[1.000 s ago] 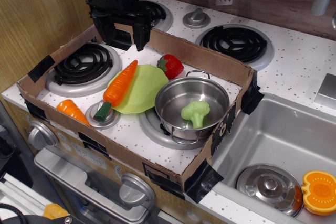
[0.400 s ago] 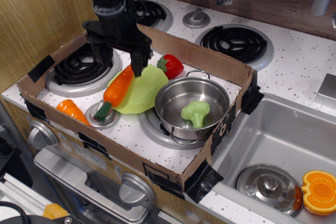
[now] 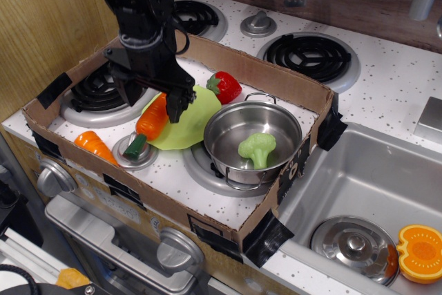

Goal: Take carrot off plate

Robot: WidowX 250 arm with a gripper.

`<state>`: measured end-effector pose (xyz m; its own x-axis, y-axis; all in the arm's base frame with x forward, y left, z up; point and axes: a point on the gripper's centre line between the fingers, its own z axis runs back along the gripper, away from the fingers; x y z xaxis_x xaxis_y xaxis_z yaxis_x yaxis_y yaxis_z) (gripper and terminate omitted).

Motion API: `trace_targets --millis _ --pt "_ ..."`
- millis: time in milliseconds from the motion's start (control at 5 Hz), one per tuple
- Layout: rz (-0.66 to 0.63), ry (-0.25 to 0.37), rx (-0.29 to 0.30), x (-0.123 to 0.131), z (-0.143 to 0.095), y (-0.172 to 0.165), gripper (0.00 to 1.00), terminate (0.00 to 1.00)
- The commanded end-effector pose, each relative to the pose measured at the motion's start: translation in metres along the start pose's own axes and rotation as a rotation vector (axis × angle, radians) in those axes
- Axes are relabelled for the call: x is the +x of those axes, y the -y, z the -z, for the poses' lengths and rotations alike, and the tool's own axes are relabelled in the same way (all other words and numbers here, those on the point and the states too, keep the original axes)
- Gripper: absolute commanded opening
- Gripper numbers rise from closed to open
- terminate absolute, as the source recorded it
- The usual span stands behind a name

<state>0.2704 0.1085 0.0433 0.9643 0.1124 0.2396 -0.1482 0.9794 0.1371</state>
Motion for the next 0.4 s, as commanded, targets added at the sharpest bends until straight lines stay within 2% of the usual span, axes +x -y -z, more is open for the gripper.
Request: trace_targets --millis 0,200 --pt "-0.026 0.058 0.000 0.0031 -0.0028 -0.0114 1.00 0.00" --pt "-0.005 0.069 -0.017 0.0013 0.0051 -0.0150 1.00 0.00"
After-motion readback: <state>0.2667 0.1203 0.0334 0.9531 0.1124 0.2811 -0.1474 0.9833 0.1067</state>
